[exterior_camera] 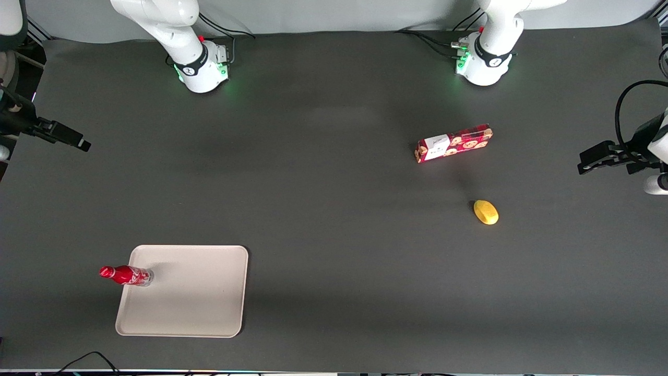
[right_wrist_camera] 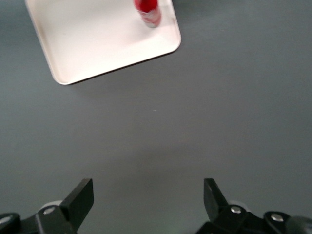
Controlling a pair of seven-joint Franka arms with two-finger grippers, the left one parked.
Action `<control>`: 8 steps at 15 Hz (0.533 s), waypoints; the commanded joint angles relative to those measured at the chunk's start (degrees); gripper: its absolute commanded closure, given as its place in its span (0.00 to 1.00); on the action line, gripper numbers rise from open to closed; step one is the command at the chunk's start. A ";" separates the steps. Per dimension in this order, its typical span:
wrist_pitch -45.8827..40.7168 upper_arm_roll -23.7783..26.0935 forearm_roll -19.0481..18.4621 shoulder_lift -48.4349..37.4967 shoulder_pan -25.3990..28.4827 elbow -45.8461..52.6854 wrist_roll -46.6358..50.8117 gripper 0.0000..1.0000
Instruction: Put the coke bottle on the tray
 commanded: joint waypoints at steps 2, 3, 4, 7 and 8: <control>11.93 4.45 1.07 -1.53 0.65 -6.86 2.78 0.00; 11.86 6.14 1.07 -0.13 -0.42 -5.47 2.78 0.00; 11.78 6.42 1.07 2.15 -0.43 -2.84 2.43 0.00; 11.08 7.48 1.07 10.50 -0.17 6.82 2.87 0.00; 10.03 7.48 0.98 10.95 -0.43 7.63 2.17 0.00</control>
